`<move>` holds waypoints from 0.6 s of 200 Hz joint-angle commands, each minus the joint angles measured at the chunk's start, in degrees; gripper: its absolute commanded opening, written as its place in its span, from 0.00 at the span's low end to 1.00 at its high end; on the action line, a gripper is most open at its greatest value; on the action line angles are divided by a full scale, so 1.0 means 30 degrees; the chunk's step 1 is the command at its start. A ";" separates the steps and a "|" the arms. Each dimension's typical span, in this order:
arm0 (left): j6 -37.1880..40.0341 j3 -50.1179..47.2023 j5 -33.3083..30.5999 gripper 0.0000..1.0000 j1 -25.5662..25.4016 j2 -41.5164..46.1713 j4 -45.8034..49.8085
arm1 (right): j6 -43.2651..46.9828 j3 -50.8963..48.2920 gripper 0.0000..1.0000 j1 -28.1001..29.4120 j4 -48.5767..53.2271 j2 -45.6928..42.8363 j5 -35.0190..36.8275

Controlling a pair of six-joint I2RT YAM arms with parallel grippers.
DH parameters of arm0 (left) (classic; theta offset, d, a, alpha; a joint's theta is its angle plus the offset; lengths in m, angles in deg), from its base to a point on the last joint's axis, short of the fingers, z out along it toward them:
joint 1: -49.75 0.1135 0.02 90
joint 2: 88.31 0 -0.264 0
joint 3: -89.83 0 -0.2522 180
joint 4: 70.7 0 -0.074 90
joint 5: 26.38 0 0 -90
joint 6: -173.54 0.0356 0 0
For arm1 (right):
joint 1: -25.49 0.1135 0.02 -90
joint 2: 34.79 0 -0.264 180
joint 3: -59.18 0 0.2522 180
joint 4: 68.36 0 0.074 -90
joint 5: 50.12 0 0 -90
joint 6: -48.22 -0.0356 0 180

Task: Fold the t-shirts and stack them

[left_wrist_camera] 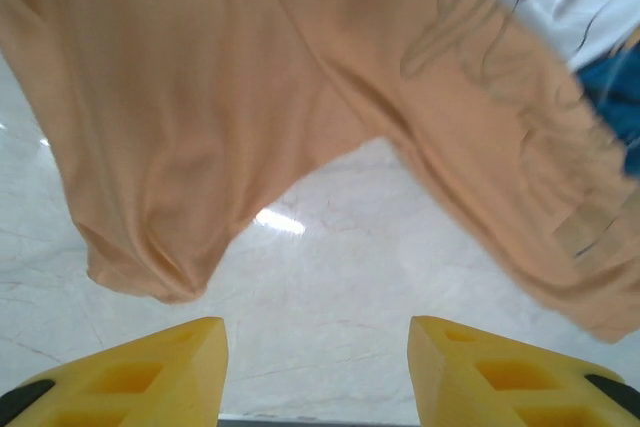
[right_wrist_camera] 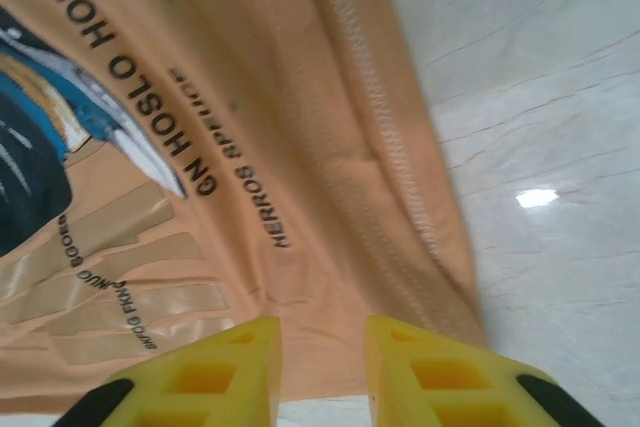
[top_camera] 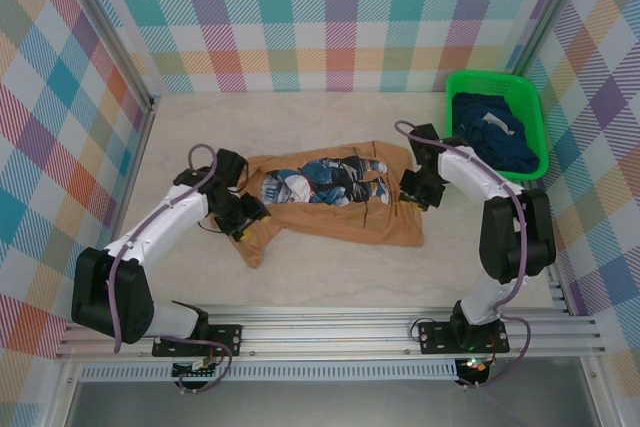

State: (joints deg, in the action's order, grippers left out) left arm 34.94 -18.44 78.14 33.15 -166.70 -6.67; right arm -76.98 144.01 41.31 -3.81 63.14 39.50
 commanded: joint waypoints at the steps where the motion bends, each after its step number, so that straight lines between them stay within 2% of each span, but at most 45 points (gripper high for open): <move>1: -0.0324 -0.0148 -0.1398 0.48 0.2165 -0.0082 0.1833 | -0.0865 -0.0422 0.24 0.0845 -0.1537 0.1247 -0.1899; 14: -0.0437 -0.0697 -0.1131 0.47 0.3442 -0.0150 0.0307 | -0.1195 -0.0601 0.24 0.0883 -0.2046 0.2001 -0.2274; 28: -0.0586 -0.0826 -0.0923 0.47 0.4376 -0.0855 -0.1226 | -0.1110 -0.0340 0.23 0.0824 -0.1813 0.2891 -0.1677; 66: 0.0034 0.0038 -0.0782 0.42 0.4771 -0.5058 -0.2945 | 0.0131 0.1736 0.23 0.0385 -0.0935 0.5314 -0.0661; 97: 0.1939 0.1205 -0.3335 0.37 0.5320 -0.7750 -0.2719 | 0.1242 0.3893 0.23 0.0109 -0.0599 0.7377 -0.0204; 120: 0.3842 0.3345 -0.5066 0.35 0.5992 -0.9868 -0.2641 | 0.2119 0.5869 0.23 0.0090 -0.0259 0.8692 0.0139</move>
State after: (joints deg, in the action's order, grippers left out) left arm 39.33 -13.98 71.58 48.50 -190.35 -13.14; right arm -74.82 157.85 41.90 -5.28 83.73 36.87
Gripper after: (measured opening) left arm 0.351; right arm 0.227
